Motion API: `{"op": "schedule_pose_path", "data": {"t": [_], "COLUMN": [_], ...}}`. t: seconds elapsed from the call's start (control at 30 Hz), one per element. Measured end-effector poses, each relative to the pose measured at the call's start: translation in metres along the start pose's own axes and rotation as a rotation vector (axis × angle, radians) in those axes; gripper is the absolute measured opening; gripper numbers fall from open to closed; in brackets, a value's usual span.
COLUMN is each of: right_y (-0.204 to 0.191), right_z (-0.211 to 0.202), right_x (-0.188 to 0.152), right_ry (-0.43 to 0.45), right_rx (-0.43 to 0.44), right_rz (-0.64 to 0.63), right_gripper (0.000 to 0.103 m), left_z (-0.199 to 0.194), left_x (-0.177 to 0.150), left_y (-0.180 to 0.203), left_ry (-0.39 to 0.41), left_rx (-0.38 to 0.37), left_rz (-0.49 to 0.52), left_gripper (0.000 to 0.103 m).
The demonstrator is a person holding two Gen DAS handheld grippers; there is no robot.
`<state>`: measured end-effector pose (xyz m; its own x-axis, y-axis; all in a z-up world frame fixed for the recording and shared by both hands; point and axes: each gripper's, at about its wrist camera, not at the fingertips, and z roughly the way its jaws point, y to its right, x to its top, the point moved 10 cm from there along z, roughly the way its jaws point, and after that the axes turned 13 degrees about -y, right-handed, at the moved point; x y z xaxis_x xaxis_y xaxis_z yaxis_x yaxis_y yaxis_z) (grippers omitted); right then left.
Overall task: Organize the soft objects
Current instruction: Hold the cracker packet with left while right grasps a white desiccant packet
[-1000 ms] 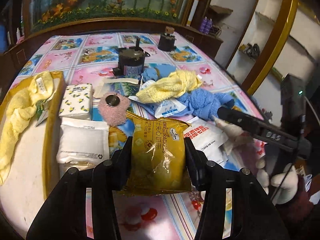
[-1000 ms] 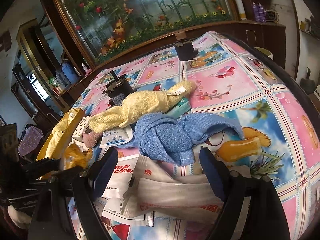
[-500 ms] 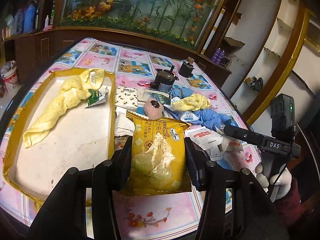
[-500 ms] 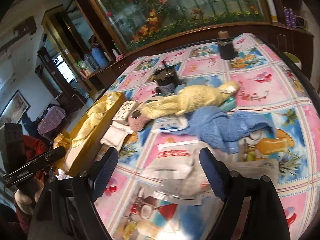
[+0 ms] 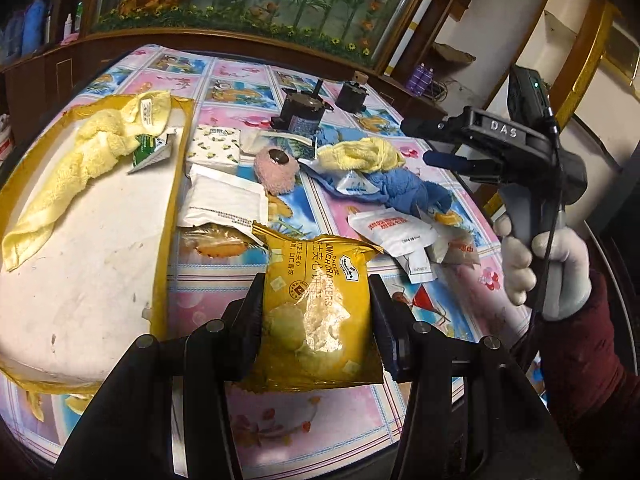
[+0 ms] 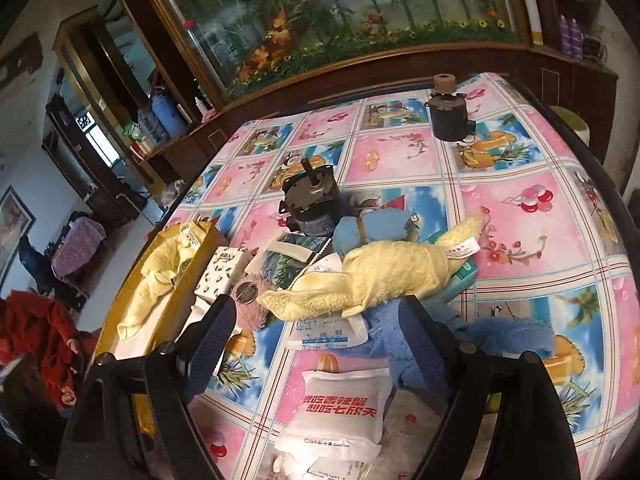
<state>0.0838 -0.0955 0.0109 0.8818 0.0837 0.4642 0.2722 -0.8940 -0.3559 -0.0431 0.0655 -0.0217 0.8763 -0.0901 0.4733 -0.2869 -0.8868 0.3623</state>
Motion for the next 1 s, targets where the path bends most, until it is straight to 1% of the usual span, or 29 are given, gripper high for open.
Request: {"op": "schedule_pose_path", "data": {"t": [0.1,0.17,0.2,0.23,0.3,0.43,0.53,0.6,0.63,0.67,0.73,0.8,0.83,0.9,0.97,1.0], "right_y": [-0.011,-0.025,-0.031,-0.034,-0.032,-0.021,-0.012,-0.011,-0.010,-0.010,-0.010,-0.010,-0.010,-0.011,-0.015,-0.018], "right_z": [0.008,0.021,0.027,0.033,0.047,0.076,0.091,0.095,0.098,0.100,0.102,0.098,0.095,0.087,0.076,0.070], "right_x": [-0.017,-0.032,-0.036,-0.038,-0.034,-0.015,-0.003,0.000,-0.001,-0.003,-0.011,-0.016,-0.017,-0.018,-0.018,-0.020], "right_ry": [-0.078,-0.137,-0.153,-0.162,-0.170,-0.174,-0.173,-0.163,-0.171,-0.180,-0.192,-0.183,-0.176,-0.158,-0.135,-0.127], "right_rx": [0.034,0.037,0.028,-0.002,-0.091,-0.216,-0.248,-0.248,-0.262,-0.293,-0.355,-0.359,-0.341,-0.291,-0.233,-0.198], "right_rz": [-0.057,-0.120,-0.149,-0.174,-0.195,-0.207,-0.178,-0.162,-0.165,-0.179,-0.223,-0.232,-0.224,-0.196,-0.177,-0.169], "right_gripper": [0.083,0.083,0.083,0.083,0.083,0.083,0.083,0.083,0.081,0.074,0.065,0.058,0.053,0.049,0.039,0.036], "left_z": [0.020,0.031,0.035,0.040,0.046,0.046,0.046,0.047,0.046,0.046,0.046,0.046,0.046,0.045,0.044,0.044], "left_x": [-0.005,-0.007,-0.008,-0.010,-0.013,-0.013,-0.013,-0.014,-0.014,-0.014,-0.014,-0.013,-0.013,-0.013,-0.013,-0.013], "left_y": [0.002,0.003,0.003,0.003,0.002,0.002,0.003,0.004,0.004,0.004,0.004,0.003,0.003,0.002,0.001,0.001], "left_ry": [-0.047,-0.077,-0.088,-0.099,-0.117,-0.105,-0.096,-0.089,-0.086,-0.085,-0.081,-0.077,-0.073,-0.065,-0.057,-0.054], "left_rx": [0.012,0.011,0.015,0.021,0.027,0.036,0.041,0.043,0.043,0.043,0.041,0.038,0.036,0.027,0.010,0.002], "left_rz": [0.018,0.018,0.020,0.022,0.020,0.027,0.032,0.037,0.039,0.040,0.040,0.036,0.032,0.020,0.006,0.000], "left_gripper": [0.048,0.048,0.048,0.048,0.048,0.048,0.048,0.048,0.048,0.048,0.048,0.048,0.048,0.048,0.048,0.048]}}
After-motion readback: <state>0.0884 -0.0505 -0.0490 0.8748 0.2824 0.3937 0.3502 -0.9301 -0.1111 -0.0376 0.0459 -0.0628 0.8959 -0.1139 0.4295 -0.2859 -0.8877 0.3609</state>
